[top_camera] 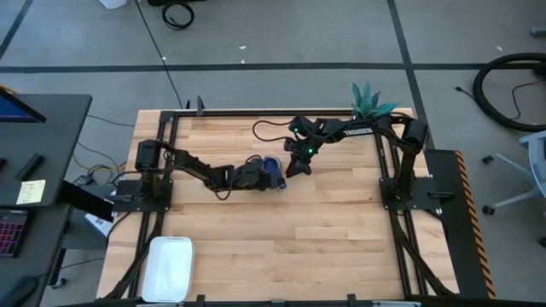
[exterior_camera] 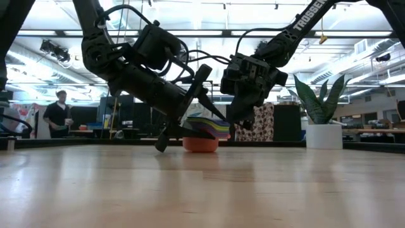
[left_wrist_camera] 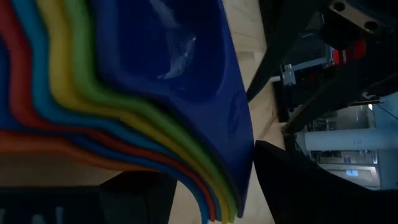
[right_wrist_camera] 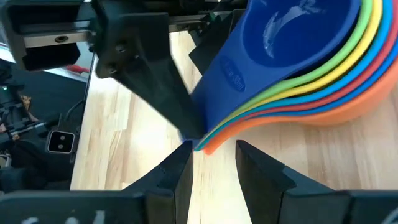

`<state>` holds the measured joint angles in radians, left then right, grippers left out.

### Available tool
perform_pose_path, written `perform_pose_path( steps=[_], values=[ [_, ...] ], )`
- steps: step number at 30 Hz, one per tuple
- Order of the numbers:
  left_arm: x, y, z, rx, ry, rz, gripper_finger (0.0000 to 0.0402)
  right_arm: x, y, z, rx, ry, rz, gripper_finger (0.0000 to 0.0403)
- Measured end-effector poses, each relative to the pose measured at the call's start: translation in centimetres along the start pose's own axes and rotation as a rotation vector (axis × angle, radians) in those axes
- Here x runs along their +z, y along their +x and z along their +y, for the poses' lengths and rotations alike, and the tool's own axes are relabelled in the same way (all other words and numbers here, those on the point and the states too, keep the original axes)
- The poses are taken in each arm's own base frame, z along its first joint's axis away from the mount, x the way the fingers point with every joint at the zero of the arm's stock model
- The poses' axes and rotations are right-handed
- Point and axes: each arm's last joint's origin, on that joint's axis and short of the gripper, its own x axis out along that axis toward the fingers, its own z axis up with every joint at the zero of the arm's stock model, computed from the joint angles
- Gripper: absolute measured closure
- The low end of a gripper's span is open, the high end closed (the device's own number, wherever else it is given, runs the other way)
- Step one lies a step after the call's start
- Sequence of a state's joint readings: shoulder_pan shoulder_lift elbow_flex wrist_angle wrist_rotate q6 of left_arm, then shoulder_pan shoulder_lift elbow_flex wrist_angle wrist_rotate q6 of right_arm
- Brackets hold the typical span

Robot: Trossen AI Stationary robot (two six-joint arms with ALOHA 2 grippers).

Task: Nest measuring cups in basket
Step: Put the nested measuring cups into the white bin

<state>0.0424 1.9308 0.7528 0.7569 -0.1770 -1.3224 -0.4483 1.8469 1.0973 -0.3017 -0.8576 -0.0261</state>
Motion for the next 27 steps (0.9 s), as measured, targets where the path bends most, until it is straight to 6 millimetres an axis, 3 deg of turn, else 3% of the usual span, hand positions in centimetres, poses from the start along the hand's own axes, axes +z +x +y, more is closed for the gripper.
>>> perform_pose_path(
  steps=[10,27],
  values=[
    [0.5,0.08,0.51,0.055,0.021,-0.006,0.0314,0.0,0.0,-0.01,-0.003,-0.003,0.0,0.0277],
    [0.9,0.15,0.53,0.032,0.028,-0.017,0.0317,0.0,0.0,-0.01,-0.003,-0.004,0.0,0.0277]
  ],
)
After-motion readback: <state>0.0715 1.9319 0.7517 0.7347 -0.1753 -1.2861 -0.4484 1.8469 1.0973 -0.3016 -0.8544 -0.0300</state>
